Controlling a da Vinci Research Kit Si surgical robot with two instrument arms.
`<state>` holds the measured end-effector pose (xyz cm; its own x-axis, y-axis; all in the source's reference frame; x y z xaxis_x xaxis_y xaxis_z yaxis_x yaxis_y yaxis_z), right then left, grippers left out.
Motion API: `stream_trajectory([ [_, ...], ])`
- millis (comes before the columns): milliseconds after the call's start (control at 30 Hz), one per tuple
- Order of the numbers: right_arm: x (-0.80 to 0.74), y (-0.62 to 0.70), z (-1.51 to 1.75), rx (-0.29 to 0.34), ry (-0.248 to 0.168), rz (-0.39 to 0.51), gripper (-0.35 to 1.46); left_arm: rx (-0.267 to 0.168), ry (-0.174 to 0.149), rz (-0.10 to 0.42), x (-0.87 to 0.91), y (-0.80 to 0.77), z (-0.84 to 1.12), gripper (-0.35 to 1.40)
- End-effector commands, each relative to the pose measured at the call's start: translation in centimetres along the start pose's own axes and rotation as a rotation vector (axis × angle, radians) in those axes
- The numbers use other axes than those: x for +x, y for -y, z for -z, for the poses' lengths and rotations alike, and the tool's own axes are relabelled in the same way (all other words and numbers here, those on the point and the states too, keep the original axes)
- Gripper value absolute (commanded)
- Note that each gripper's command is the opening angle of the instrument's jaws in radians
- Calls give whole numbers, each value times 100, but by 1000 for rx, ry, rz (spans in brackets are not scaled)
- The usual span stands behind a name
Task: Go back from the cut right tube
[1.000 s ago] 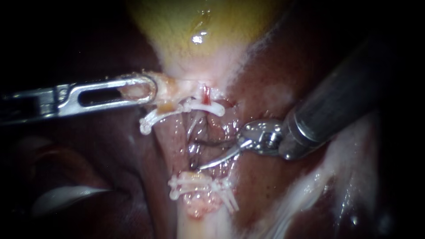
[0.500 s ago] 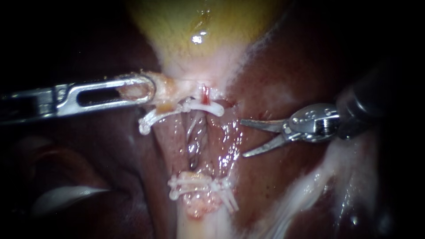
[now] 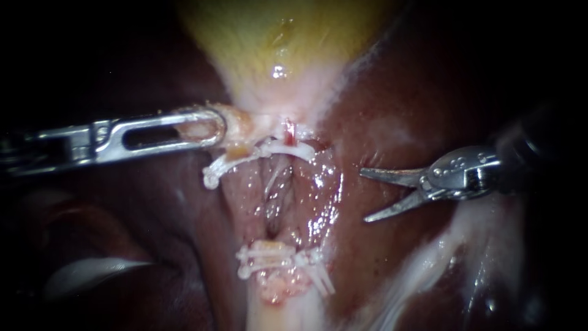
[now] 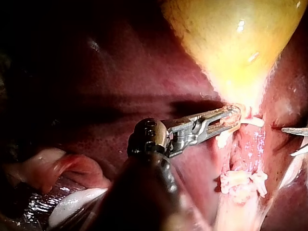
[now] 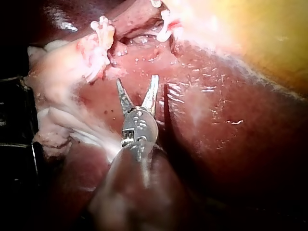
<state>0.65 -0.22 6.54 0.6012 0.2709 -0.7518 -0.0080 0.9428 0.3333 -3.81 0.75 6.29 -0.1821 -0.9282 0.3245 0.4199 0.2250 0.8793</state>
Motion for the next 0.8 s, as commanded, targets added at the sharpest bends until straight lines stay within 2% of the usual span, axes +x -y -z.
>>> stream_trajectory([
  [33,1,0,1,0,-1,-1,144,-7,-6,-2,1,-4,-4,-35],
  [200,3,1,6,5,-3,3,144,-22,-19,-10,10,-26,-31,-35],
  [400,4,1,12,0,-2,6,144,-42,-36,-24,21,-43,-57,-35],
  [567,6,0,15,-1,-4,9,144,-56,-45,-29,30,-48,-68,-35],
  [800,9,0,18,-3,-6,5,144,-57,-44,-29,30,-47,-68,-35],
])
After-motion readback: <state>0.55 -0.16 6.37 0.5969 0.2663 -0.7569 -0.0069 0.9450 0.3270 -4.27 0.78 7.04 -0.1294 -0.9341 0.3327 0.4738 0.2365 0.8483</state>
